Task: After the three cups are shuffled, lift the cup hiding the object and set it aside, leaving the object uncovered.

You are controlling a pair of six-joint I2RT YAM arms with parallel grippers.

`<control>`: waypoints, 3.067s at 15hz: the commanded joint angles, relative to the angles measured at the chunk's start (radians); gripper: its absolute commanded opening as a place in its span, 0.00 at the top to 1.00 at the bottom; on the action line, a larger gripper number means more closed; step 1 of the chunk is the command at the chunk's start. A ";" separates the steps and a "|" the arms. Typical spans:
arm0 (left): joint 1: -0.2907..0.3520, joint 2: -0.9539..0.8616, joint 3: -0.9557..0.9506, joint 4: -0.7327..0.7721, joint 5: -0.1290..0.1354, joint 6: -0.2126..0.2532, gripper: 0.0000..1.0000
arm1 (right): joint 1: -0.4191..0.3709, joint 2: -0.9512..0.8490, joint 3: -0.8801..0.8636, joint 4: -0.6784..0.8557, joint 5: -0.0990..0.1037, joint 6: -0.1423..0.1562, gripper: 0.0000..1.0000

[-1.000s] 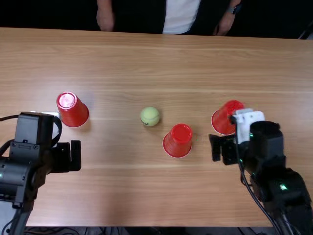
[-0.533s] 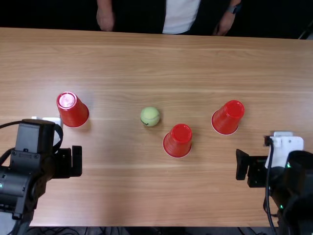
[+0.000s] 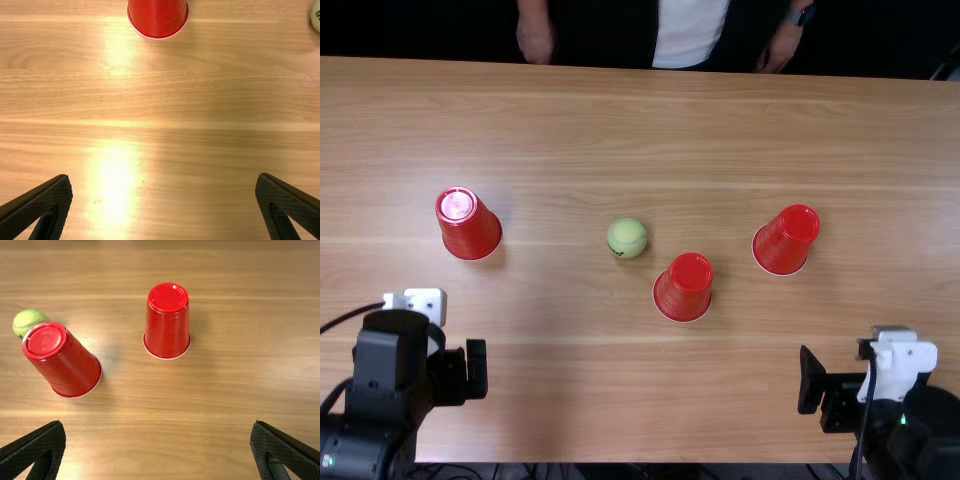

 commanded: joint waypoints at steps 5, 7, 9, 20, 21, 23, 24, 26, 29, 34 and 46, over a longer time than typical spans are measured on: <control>0.016 -0.334 -0.292 0.106 0.012 -0.016 0.00 | -0.077 -0.348 -0.172 0.036 0.007 0.005 0.00; 0.031 -0.488 -0.376 0.150 0.012 -0.016 0.00 | -0.082 -0.460 -0.212 0.038 0.003 0.003 0.00; 0.031 -0.631 -0.479 0.205 0.012 -0.014 0.00 | -0.082 -0.512 -0.258 0.036 0.003 0.001 0.00; 0.027 -0.818 -0.772 0.839 0.008 0.001 0.00 | -0.086 -0.512 -0.514 0.684 0.003 0.003 0.00; 0.025 -0.818 -0.787 0.866 0.008 0.003 0.00 | -0.086 -0.512 -0.555 0.825 0.005 0.005 0.00; 0.019 -0.818 -0.875 0.962 0.010 0.032 0.00 | -0.086 -0.512 -0.641 0.934 0.007 0.007 0.00; 0.019 -0.818 -0.913 1.034 0.014 0.080 0.00 | -0.086 -0.512 -0.676 0.938 0.005 0.007 0.00; 0.017 -0.818 -0.944 1.104 0.014 0.165 0.00 | -0.085 -0.512 -0.744 0.940 -0.001 0.003 0.00; 0.016 -0.818 -0.955 1.091 0.012 0.172 0.00 | -0.085 -0.512 -0.818 0.967 -0.001 0.007 0.00; 0.014 -0.818 -0.955 0.999 0.010 0.174 0.00 | -0.085 -0.512 -0.822 0.964 -0.001 0.003 0.00; 0.028 -0.818 -0.955 1.001 0.006 0.163 0.00 | -0.074 -0.512 -0.824 0.964 0.003 -0.006 0.00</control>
